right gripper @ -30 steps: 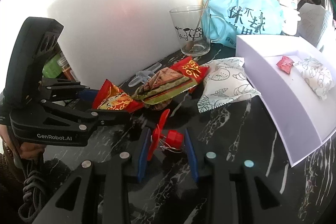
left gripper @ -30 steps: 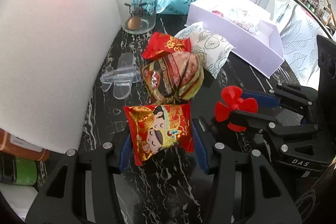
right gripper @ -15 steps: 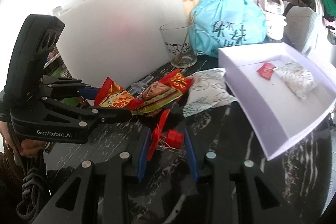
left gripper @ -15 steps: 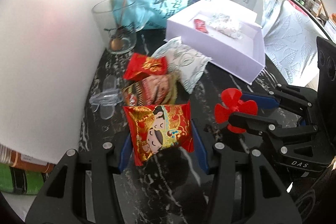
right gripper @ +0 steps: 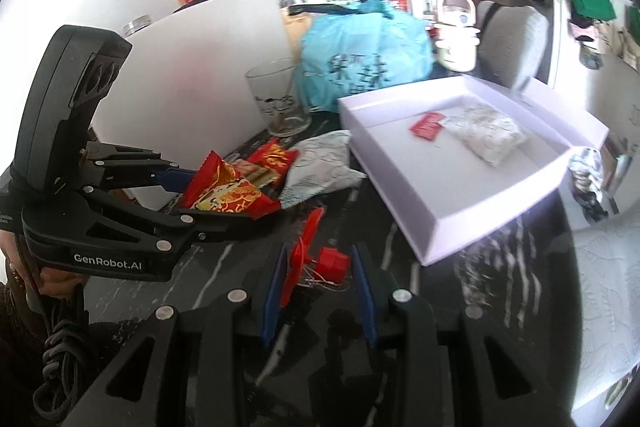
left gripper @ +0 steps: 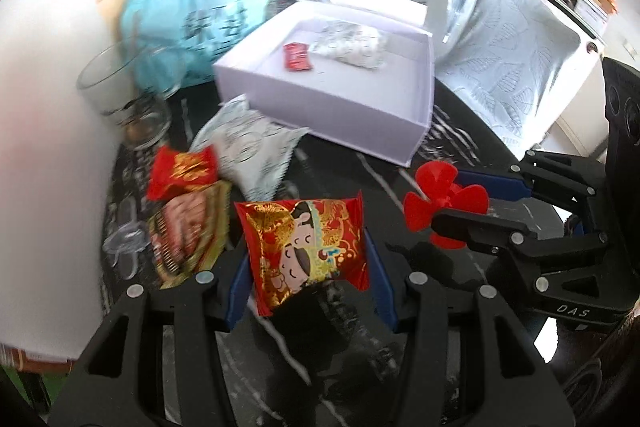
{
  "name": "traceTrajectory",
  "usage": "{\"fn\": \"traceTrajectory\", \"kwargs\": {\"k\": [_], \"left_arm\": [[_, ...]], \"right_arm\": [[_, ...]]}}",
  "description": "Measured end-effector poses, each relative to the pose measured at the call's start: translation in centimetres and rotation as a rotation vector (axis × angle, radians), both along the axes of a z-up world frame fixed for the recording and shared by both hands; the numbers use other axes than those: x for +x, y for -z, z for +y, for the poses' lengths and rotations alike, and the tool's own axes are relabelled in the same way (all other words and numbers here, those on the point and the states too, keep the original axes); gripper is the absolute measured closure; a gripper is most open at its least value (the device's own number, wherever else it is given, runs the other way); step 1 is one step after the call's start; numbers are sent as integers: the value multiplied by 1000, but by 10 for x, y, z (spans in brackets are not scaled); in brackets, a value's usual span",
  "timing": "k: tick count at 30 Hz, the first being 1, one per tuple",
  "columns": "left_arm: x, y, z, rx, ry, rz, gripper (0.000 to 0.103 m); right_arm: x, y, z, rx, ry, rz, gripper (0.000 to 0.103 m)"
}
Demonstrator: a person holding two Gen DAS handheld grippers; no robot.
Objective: Organize objects
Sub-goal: 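Carry the cartoon-face packet with the left gripper while the right gripper carries the fan toward the white box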
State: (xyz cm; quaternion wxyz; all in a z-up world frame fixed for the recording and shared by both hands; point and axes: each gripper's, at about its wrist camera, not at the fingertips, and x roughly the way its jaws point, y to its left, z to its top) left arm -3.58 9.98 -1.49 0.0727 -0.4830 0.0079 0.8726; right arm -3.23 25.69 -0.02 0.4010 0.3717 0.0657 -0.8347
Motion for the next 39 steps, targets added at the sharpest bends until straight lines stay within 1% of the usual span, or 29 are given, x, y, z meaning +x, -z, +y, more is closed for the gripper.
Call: {"fn": "traceTrajectory", "kwargs": {"k": [8,13,22,28,36,39], "left_arm": [[-23,-8,26,5,87,-1,54],[-39,-14,35,12,119,-3,54],[-66,-27,40,0,132,22,54],[-83,-42,41,-19,137,67,54],[-108,-55,36,8,135,104,54],[-116,-61,35,6,137,124,54]], "right_arm": [[-11,-10,25,3,71,10,70],[-21,-16,32,-4,95,13,70],[-43,-25,35,-9,106,21,70],[-61,-38,35,-1,133,53,70],[-79,-58,33,-1,146,96,70],[-87,-66,30,3,148,117,70]]}}
